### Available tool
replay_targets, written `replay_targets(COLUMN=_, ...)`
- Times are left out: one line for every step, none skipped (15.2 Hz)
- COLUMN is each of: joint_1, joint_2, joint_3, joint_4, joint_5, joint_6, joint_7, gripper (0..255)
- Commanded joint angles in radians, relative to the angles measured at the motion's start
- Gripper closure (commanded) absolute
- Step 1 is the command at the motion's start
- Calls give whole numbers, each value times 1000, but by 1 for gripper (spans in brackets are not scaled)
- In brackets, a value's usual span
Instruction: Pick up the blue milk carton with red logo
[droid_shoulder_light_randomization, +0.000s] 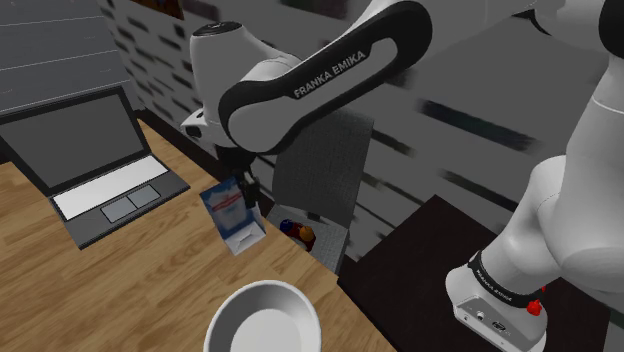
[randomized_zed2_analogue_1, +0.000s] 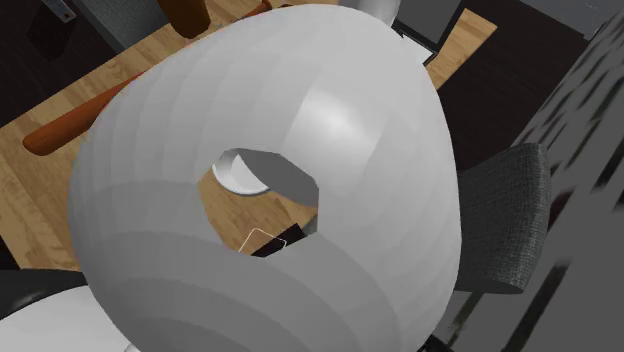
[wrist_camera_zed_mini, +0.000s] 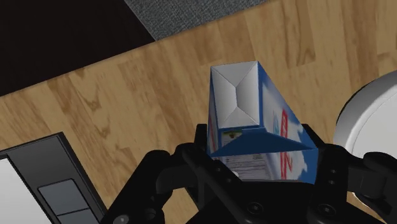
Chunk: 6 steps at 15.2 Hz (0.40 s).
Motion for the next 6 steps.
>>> replay_targets(joint_1=-2, joint_2=-14, joint_3=1, joint_4=13, joint_5=4, joint_6=-25, joint_7=-5, gripper=255)
replay_targets(joint_1=-3, joint_2=-20, joint_3=1, joint_4=18, joint_5=6, joint_6=-36, joint_7=-6, gripper=255)
replay_targets(joint_1=-3, joint_2=-26, joint_3=2, joint_4=24, joint_5=8, joint_6=-48, joint_7=-7, gripper=255)
replay_targets(joint_1=-3, joint_2=-32, joint_3=2, joint_4=30, joint_5=10, joint_6=-60, joint_7=-8, gripper=255)
replay_targets(joint_1=-4, joint_2=-34, joint_3=3, joint_4=30, joint_5=10, joint_6=-62, joint_7=-9, gripper=255)
replay_targets(joint_1=-4, joint_2=-33, joint_3=3, joint_4=31, joint_5=10, joint_6=-62, joint_7=-9, gripper=255)
